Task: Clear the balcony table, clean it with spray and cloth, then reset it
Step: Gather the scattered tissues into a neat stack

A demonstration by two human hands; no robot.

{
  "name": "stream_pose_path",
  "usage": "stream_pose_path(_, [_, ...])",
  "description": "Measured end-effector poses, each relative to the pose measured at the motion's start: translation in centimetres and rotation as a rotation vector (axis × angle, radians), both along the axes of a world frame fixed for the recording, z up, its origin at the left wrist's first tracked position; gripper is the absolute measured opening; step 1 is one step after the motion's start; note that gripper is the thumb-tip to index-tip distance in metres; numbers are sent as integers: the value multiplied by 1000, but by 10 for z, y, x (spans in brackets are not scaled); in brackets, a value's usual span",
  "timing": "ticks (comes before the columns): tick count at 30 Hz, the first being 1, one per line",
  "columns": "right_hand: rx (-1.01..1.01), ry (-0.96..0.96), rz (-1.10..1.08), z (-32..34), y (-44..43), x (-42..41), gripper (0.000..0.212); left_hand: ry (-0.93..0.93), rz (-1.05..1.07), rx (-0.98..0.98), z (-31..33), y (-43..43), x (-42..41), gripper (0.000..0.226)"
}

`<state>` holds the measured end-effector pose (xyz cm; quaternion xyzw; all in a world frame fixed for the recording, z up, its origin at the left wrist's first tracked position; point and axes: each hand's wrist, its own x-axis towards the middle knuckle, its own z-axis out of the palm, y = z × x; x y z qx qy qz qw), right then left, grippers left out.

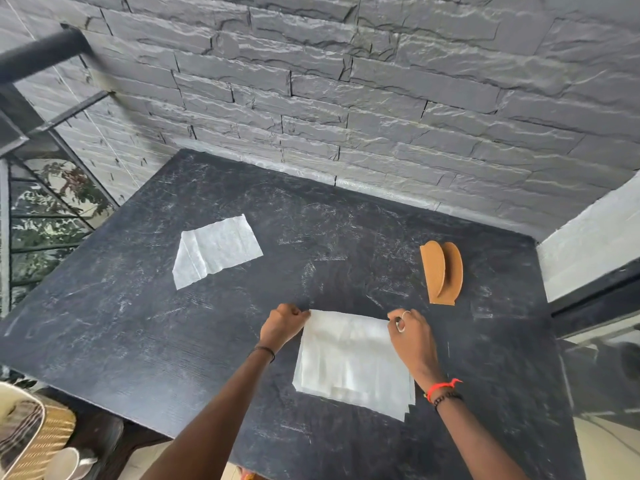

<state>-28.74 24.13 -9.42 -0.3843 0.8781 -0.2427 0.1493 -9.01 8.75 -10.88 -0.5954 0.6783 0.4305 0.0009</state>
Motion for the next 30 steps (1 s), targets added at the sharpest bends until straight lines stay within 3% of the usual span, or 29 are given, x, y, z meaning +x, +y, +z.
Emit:
stream_pose_path(9, [-15, -113, 95, 16, -104, 25, 11, 151, 293, -176, 16, -67, 55, 25])
stream_pose_path(16, [57, -159, 167, 1, -202, 75, 20, 71, 452, -395, 3, -134, 125, 22])
stream_pose_path(19, [57, -195, 191, -6, -241, 100, 24, -67, 459, -453, -3, -157, 143, 27])
stream_pose_path(23, [73, -192, 215, -12, -283, 126, 27, -217, 436, -388, -9, -180, 155, 44])
stream_pose_path(28, [123, -147, 203, -16, -312, 151, 11, -194, 361, -369, -19, -199, 165, 38])
stream_pose_path(30, [140, -139, 188, -18, -320, 156, 18, -173, 312, -341, -21, -206, 167, 30])
